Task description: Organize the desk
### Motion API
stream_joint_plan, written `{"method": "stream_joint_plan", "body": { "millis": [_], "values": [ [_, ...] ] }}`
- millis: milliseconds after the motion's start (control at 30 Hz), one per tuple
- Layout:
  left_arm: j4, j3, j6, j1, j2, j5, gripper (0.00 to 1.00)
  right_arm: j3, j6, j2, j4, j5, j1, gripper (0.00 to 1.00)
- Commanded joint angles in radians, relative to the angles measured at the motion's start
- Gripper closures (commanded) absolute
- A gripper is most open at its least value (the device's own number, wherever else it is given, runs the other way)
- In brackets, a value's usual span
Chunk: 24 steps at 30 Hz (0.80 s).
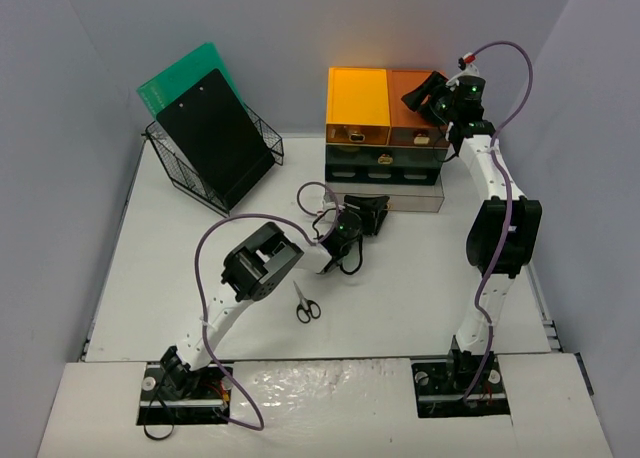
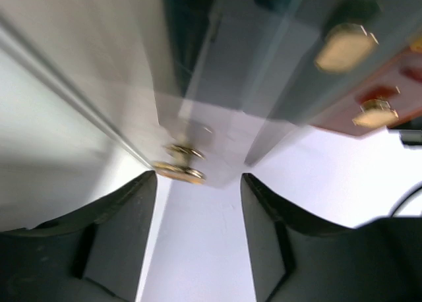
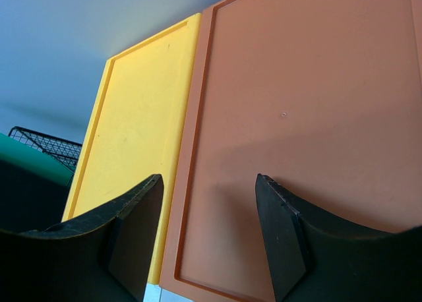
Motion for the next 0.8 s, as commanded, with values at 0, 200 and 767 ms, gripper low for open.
{"method": "stream_joint_plan", "body": {
  "millis": [0,200,767],
  "values": [
    [0.207,0.069,0.088,-0.010,-0.075,0.108,0.42,-0.092,-0.003,0.095,-0.374,0.039,-0.022,0.44],
    [0.212,0.012,0.179,-0.007,-0.159,0.189,0.36,-0.092,-0.002,0.095,-0.373,0.035,-0.023,0.44],
    [-1.258,-0.207,0.794,-0.060,-0.856,0.143,0.43,-0.104,0.006,0.066,-0.374,0.026,-0.022,0.44]
  ]
}}
